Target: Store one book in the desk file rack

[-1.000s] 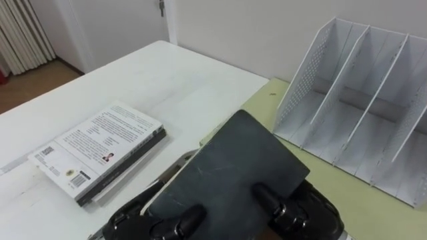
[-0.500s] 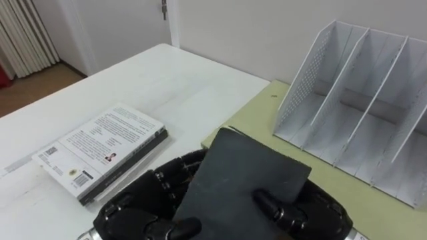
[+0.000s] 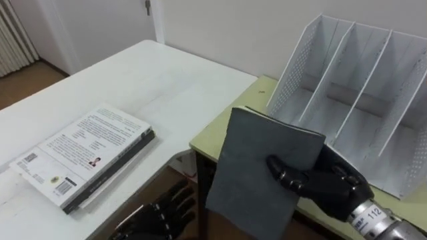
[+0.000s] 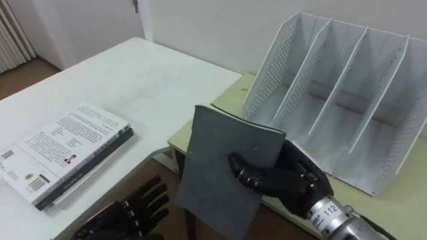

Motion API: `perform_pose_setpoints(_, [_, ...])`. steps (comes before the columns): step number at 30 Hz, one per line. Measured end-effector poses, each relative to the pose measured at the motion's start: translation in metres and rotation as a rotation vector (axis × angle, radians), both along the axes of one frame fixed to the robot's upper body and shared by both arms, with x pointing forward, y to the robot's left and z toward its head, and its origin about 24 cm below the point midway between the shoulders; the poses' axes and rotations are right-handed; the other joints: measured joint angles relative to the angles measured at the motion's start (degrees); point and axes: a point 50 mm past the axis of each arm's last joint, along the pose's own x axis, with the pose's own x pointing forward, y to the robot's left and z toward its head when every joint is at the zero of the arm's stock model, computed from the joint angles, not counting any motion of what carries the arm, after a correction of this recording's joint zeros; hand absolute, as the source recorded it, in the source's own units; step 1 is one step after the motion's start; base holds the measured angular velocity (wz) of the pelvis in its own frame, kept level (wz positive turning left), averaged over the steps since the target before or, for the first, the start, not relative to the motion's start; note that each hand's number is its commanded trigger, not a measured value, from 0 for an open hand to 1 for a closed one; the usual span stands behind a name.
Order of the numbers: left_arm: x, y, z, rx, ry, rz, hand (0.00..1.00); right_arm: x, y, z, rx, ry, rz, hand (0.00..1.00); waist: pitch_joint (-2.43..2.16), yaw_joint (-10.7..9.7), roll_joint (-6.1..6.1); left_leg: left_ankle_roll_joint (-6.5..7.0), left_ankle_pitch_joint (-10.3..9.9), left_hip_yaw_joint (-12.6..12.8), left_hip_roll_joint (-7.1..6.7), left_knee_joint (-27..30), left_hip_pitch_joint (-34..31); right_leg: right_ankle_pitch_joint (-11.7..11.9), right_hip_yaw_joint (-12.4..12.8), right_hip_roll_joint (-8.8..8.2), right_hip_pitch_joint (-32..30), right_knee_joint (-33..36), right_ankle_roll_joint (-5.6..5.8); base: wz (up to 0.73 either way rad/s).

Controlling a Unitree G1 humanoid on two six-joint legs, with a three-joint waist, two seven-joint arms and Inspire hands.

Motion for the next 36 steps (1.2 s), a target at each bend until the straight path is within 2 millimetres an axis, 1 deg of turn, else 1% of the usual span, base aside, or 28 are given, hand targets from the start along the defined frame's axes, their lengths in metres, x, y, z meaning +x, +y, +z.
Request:
perform_pose_setpoints(1, [-0.002,0.000,-0.004,0.031,0.012,-0.001,0.00,0.003,0.001,0.004,-0.042,-0.017,-0.019,1.00,0.01,-0.15,-0.01,0.00,0.00,0.53,0.04,-0.04,-0.01,0.00,0.01,0.03,-0.16,0.01,0.00,-0.12])
perform_pose_setpoints(3, [-0.007,-0.003,-0.014,0.074,0.048,-0.005,0.00,0.004,0.003,0.010,-0.095,-0.046,-0.050,1.00,0.00,-0.41,-0.01,0.00,0.00,0.60,0.00,-0.06,-0.02,-0.01,0.03,0.00,-0.44,0.01,0.02,-0.07])
perform_pose_setpoints(4, [-0.011,-0.007,-0.020,0.075,0.079,-0.005,0.00,0.005,0.004,0.014,-0.104,-0.063,-0.069,1.00,0.02,-0.31,-0.04,0.00,0.00,0.74,-0.02,-0.12,-0.15,-0.02,0.19,0.01,-0.98,0.02,0.03,-0.07])
perform_pose_setpoints(7, [-0.017,-0.013,-0.031,0.079,0.128,-0.012,0.00,0.006,0.005,0.020,-0.116,-0.093,-0.109,1.00,0.08,0.02,-0.25,0.00,0.00,0.79,-0.03,-0.15,-0.19,-0.02,0.51,0.15,-1.20,-0.01,0.03,-0.07])
perform_pose_setpoints(11, [-0.030,-0.018,-0.047,0.112,0.210,-0.035,0.00,0.008,0.008,0.028,-0.136,-0.125,-0.193,1.00,0.03,-0.32,-0.42,0.00,0.00,0.61,-0.33,-0.14,-0.46,-0.02,0.24,0.11,-1.34,0.02,0.03,0.03])
perform_pose_setpoints(13, [-0.040,-0.017,-0.056,0.128,0.268,-0.032,0.00,0.015,0.009,0.036,-0.172,-0.160,-0.245,1.00,-0.02,-1.00,-0.58,0.00,0.00,0.61,-0.39,-0.11,-0.64,-0.01,0.08,0.04,-1.61,0.09,0.03,0.02])
perform_pose_setpoints(14, [-0.043,-0.016,-0.058,0.131,0.281,-0.030,0.00,0.017,0.009,0.039,-0.184,-0.171,-0.261,1.00,-0.05,-1.07,-0.64,0.00,0.00,0.66,-0.40,-0.11,-0.65,-0.01,0.09,0.12,-1.62,0.06,0.03,0.00])
perform_pose_setpoints(16, [-0.054,-0.015,-0.070,0.148,0.350,-0.010,0.00,0.023,0.008,0.047,-0.245,-0.220,-0.328,1.00,-0.25,-1.08,-0.82,0.01,0.00,0.83,-0.37,-0.11,-0.54,0.12,0.09,0.49,-1.43,-0.21,0.02,0.00])
perform_pose_setpoints(17, [-0.057,-0.015,-0.073,0.157,0.366,-0.007,0.00,0.024,0.008,0.049,-0.257,-0.232,-0.348,1.00,-0.29,-0.97,-0.81,0.01,0.00,0.87,-0.32,-0.11,-0.51,0.25,0.10,0.55,-1.30,-0.46,0.01,0.00])
perform_pose_setpoints(19, [-0.071,-0.012,-0.084,0.222,0.433,-0.012,0.00,0.026,0.009,0.055,-0.289,-0.276,-0.418,1.00,-0.51,-0.94,-0.51,0.01,0.00,1.19,0.06,-0.14,-0.41,1.17,0.04,0.89,-0.39,-2.26,-0.09,-0.04])
perform_pose_setpoints(21, [-0.080,-0.007,-0.091,0.271,0.480,-0.018,0.00,0.027,0.007,0.058,-0.314,-0.302,-0.462,1.00,-0.53,-0.96,-0.44,0.01,0.00,1.29,0.10,-0.17,-0.19,1.22,-0.13,0.89,-0.01,-2.57,-0.08,0.03])
perform_pose_setpoints(22, [-0.086,-0.004,-0.094,0.288,0.510,-0.005,0.00,0.026,0.005,0.059,-0.335,-0.315,-0.497,1.00,-0.65,-0.93,-0.39,0.01,0.00,1.29,0.10,-0.19,-0.16,1.22,-0.20,0.88,0.09,-2.73,-0.08,0.06])
perform_pose_setpoints(26, [-0.095,0.003,-0.100,0.337,0.555,0.052,0.00,0.029,0.000,0.068,-0.410,-0.367,-0.595,1.00,-0.68,-0.24,-0.36,-0.01,0.01,1.25,0.10,-0.29,-0.22,1.22,-0.22,0.89,-0.03,-2.61,-0.08,0.01])
perform_pose_setpoints(27, [-0.097,0.005,-0.102,0.352,0.563,0.077,0.00,0.031,-0.004,0.075,-0.429,-0.395,-0.646,1.00,-0.68,0.09,-0.36,0.00,0.01,1.25,0.08,-0.29,-0.23,1.22,-0.21,0.92,-0.01,-2.67,-0.07,0.00])
perform_pose_setpoints(29, [-0.102,0.009,-0.105,0.367,0.587,0.110,0.00,0.032,-0.012,0.086,-0.476,-0.453,-0.743,1.00,-0.82,0.61,-0.58,0.00,0.01,1.26,0.05,-0.32,-0.22,1.22,-0.19,0.94,0.00,-2.68,-0.04,0.00])
perform_pose_setpoints(31, [-0.115,0.017,-0.108,0.400,0.642,0.154,0.00,0.034,-0.015,0.102,-0.509,-0.530,-0.849,1.00,-1.24,0.79,-1.22,-0.09,0.06,1.34,0.10,-0.66,-0.17,1.23,-0.19,1.11,0.03,-2.94,-0.06,0.00])
perform_pose_setpoints(32, [-0.119,0.019,-0.109,0.408,0.657,0.164,0.00,0.035,-0.016,0.106,-0.520,-0.549,-0.873,1.00,-1.37,0.84,-1.42,-0.10,0.07,1.35,0.11,-0.69,-0.14,1.23,-0.17,1.14,0.08,-3.01,-0.07,0.00])
perform_pose_setpoints(33, [-0.124,0.022,-0.111,0.420,0.684,0.177,0.00,0.035,-0.017,0.112,-0.526,-0.580,-0.911,1.00,-1.62,1.02,-1.83,-0.10,0.07,1.35,0.14,-0.77,-0.09,1.25,-0.23,1.19,0.18,-2.96,-0.09,0.00])
perform_pose_setpoints(34, [-0.127,0.023,-0.112,0.428,0.695,0.177,0.00,0.035,-0.019,0.115,-0.530,-0.594,-0.930,1.00,-1.73,1.06,-2.00,-0.10,0.07,1.34,0.15,-0.81,-0.05,1.27,-0.26,1.21,0.25,-2.93,-0.10,0.00])
perform_pose_setpoints(35, [-0.131,0.024,-0.113,0.445,0.716,0.182,0.00,0.035,-0.022,0.121,-0.532,-0.617,-0.965,1.00,-1.81,1.56,-2.19,-0.10,0.07,1.33,0.17,-0.88,0.05,1.30,-0.45,1.21,0.35,-2.95,-0.09,0.00])
perform_pose_setpoints(36, [-0.134,0.026,-0.114,0.455,0.732,0.185,0.00,0.036,-0.024,0.127,-0.524,-0.642,-1.000,1.00,-1.76,1.91,-2.31,-0.10,0.07,1.19,0.17,-1.01,0.11,1.33,-0.76,1.18,0.45,-2.98,-0.07,0.06])
